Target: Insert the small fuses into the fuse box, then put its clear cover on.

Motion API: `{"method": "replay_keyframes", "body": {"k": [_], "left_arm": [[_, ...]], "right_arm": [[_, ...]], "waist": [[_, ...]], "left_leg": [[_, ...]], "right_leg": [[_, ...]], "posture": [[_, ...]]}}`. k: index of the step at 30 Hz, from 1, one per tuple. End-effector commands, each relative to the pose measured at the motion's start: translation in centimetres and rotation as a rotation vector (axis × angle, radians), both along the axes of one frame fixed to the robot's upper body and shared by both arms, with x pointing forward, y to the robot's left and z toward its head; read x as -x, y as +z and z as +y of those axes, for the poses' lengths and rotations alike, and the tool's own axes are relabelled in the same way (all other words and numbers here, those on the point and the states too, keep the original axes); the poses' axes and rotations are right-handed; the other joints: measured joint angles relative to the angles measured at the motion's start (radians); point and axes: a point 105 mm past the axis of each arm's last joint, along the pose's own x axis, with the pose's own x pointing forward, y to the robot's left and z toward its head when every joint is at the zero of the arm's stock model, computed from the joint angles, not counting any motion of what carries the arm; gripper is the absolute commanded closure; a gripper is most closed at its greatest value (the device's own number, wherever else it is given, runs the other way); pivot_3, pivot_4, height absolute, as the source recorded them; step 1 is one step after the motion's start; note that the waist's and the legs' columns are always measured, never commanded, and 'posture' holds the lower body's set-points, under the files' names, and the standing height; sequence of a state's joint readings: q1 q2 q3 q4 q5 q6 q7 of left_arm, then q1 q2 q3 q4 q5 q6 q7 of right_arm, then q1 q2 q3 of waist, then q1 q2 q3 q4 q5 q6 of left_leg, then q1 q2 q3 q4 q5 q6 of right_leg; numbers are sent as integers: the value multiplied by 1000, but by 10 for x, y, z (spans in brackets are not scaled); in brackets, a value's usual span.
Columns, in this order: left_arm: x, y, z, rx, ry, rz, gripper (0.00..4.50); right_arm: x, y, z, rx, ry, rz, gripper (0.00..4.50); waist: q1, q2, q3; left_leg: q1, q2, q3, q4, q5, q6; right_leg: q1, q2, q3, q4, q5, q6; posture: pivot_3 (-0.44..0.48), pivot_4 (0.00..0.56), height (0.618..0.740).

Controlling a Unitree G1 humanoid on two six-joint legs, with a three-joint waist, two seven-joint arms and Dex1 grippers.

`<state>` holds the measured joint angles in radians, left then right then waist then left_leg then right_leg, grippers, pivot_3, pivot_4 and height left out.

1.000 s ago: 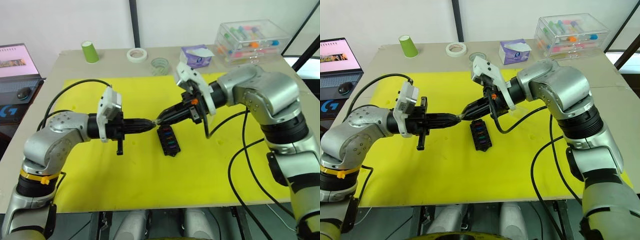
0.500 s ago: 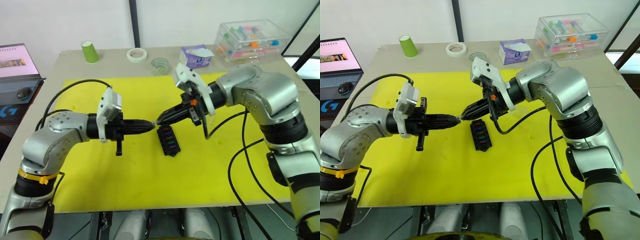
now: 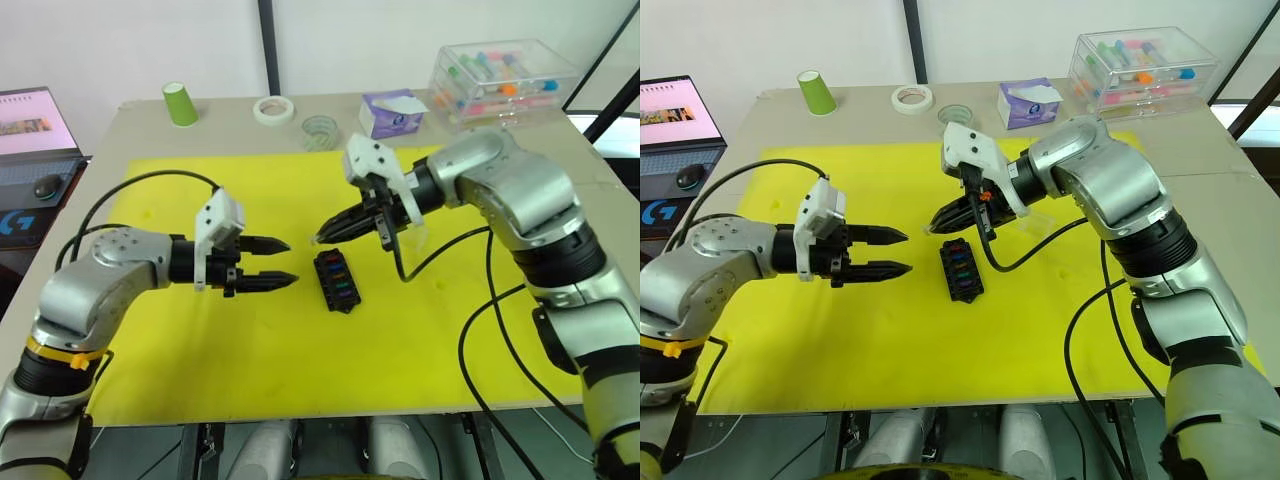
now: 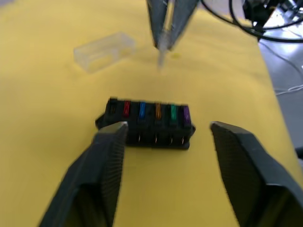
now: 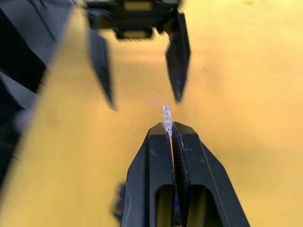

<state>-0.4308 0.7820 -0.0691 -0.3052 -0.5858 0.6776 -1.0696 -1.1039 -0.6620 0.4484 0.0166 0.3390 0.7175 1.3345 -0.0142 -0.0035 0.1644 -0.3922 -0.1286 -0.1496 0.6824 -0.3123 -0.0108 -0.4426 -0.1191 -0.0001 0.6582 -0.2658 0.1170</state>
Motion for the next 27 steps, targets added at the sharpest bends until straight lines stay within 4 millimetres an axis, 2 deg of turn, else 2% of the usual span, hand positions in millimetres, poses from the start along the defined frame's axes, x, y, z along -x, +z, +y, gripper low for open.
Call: {"method": "replay_keyframes", "body": {"k": [1, 7, 12, 17, 27], "left_arm": [[-5, -15, -2, -58, 0, -55, 97], [-13, -28, -7, -71, 17, -84, 39], [-13, -39, -11, -84, -5, -95, 39], [-22, -33, -19, -50, 13, -155, 39], [-29, -33, -25, -44, 11, -182, 39]], "right_arm": [[-7, -1, 2, 29, 59, -98, 4500], [-22, -14, 3, 67, 65, -116, 4500], [-34, -25, 0, 106, 59, -118, 4500], [-38, -32, -3, 118, 73, -109, 4500], [-42, -35, -5, 108, 78, -115, 4500]], "waist": [[-1, 0, 0], [-1, 0, 0], [-2, 0, 0], [-3, 0, 0], [-4, 0, 0]], "left_leg": [[0, 0, 0, 0, 0, 0], [0, 0, 0, 0, 0, 0], [0, 0, 0, 0, 0, 0], [0, 0, 0, 0, 0, 0], [0, 0, 0, 0, 0, 0]], "right_leg": [[0, 0, 0, 0, 0, 0], [0, 0, 0, 0, 0, 0], [0, 0, 0, 0, 0, 0], [0, 0, 0, 0, 0, 0], [0, 0, 0, 0, 0, 0]], "posture": [[0, 150, 740], [0, 150, 740], [0, 150, 740], [0, 150, 740], [0, 150, 740]]}}
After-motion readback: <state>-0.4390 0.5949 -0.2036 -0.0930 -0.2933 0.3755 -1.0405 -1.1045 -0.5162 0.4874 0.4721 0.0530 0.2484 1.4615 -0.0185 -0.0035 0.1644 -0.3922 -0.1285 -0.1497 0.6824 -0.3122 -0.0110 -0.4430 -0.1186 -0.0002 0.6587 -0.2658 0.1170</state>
